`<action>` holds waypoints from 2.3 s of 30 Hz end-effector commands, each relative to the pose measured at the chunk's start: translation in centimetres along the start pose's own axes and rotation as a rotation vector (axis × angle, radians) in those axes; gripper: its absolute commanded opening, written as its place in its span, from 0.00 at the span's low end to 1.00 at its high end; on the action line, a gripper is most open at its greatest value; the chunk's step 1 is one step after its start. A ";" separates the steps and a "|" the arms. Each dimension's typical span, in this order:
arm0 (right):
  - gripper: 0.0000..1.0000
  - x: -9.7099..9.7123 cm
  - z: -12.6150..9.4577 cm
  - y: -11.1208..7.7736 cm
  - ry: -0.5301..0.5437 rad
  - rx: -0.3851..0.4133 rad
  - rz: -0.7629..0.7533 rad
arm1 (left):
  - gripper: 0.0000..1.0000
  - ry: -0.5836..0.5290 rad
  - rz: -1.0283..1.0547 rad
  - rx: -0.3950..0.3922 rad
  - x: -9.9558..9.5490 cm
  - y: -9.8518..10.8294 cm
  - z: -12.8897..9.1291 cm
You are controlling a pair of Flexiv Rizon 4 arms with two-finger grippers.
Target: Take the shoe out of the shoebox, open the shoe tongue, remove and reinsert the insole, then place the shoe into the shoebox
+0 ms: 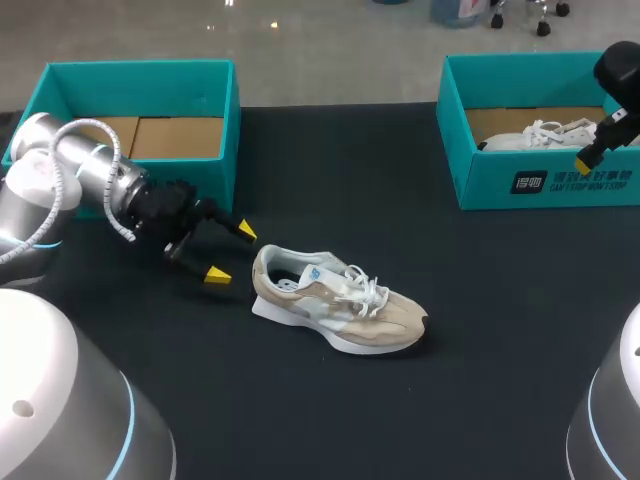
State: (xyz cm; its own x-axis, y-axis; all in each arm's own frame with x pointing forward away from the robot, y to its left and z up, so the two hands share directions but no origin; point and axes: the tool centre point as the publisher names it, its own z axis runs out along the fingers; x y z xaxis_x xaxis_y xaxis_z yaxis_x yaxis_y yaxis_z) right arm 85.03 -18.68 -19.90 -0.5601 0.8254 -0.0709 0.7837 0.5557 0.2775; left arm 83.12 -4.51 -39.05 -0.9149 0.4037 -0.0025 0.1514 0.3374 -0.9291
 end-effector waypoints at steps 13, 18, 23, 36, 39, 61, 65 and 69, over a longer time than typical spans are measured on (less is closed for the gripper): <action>1.00 -0.1 0.1 0.0 0.000 0.001 0.000 | 1.00 0.062 -0.008 -0.002 -0.2 -0.5 3.0; 1.00 -0.1 0.1 0.0 0.000 0.001 0.000 | 1.00 0.081 -0.019 0.001 0.3 -0.6 3.8; 1.00 -0.1 0.1 0.0 0.000 0.001 0.000 | 1.00 0.081 -0.028 -0.002 0.5 -0.3 4.6; 1.00 -0.1 0.1 0.0 0.000 0.001 0.000 | 1.00 0.068 -0.025 0.000 0.1 -0.2 6.2; 1.00 -0.1 0.1 0.0 0.000 0.001 0.000 | 1.00 0.083 -0.027 -0.007 0.3 0.0 6.6; 1.00 -0.1 0.1 0.0 0.000 0.001 0.000 | 0.00 0.033 -0.055 -0.052 0.7 0.3 7.8; 1.00 -0.1 0.1 0.0 0.000 0.001 0.000 | 0.00 -0.023 -0.065 -0.052 1.3 0.0 7.4; 1.00 -0.1 0.1 0.0 0.000 0.001 0.000 | 0.00 -0.104 -0.074 -0.070 2.1 -0.3 6.9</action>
State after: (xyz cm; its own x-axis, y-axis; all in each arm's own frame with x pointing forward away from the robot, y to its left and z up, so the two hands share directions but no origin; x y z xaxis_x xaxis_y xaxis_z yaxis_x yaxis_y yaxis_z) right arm 85.03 -18.68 -19.90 -0.5602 0.8253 -0.0710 0.7836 0.5558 0.2775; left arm 80.14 -10.37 -42.10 -0.9317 0.3588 0.0556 0.1022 0.4060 -0.9081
